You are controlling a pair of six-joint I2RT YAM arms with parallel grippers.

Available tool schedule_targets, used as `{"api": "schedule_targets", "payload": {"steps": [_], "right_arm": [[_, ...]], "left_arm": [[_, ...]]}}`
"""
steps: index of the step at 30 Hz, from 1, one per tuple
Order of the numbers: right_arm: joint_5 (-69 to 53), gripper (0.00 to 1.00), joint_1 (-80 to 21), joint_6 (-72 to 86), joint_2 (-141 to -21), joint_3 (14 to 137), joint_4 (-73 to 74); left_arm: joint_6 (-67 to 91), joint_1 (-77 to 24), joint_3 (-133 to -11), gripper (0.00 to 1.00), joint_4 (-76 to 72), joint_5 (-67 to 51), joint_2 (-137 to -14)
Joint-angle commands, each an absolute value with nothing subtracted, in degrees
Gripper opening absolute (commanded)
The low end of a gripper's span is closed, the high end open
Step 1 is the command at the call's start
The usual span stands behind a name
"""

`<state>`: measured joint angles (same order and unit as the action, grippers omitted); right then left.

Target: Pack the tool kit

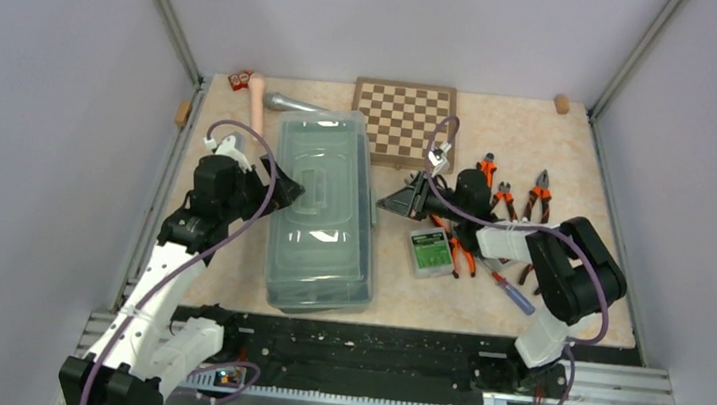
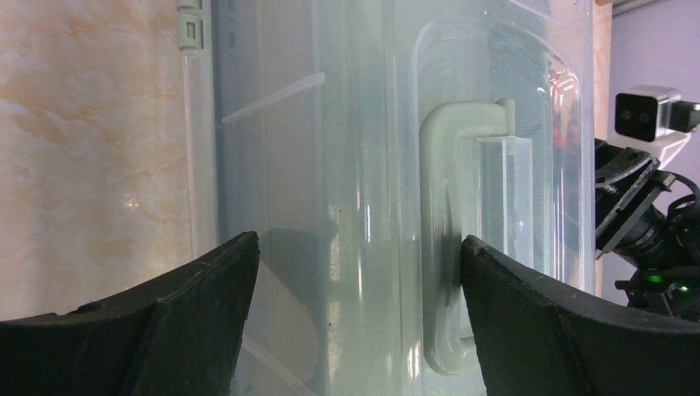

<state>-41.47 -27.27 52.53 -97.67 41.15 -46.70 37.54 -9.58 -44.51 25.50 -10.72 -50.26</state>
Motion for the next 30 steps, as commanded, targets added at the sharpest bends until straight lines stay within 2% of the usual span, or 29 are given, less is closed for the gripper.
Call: {"api": "schedule_targets", "payload": {"steps": [1,8,18,26,30], "right_arm": [[-42.2,0.26,-26.7,52.2,-98.9,40.6,-48.3],[-43.5,0.44,-26.7,52.9,-99.6,40.4,-49.9],[-47.2,0.55,-26.9,63.2,-105.5,39.6,-65.0],[-47.4,0.6,-28.9,64.8,-107.2,41.2,-66.7],[-48.5,0.62,-29.5,69.1,-109.1,42.0,-73.7]], "left_arm": [[37.7,-9.2,-41.2,0.91,29.5,-8.0,-52.0],[40.7,-6.6,-39.0,0.88,26.9,-12.5,-51.2],[43.4,6.1,-30.4,0.76,20.7,-26.9,-48.8],[42.3,8.2,-27.1,0.67,17.4,-30.6,-49.6],[40.6,8.6,-27.1,0.62,17.6,-30.4,-49.8]]}}
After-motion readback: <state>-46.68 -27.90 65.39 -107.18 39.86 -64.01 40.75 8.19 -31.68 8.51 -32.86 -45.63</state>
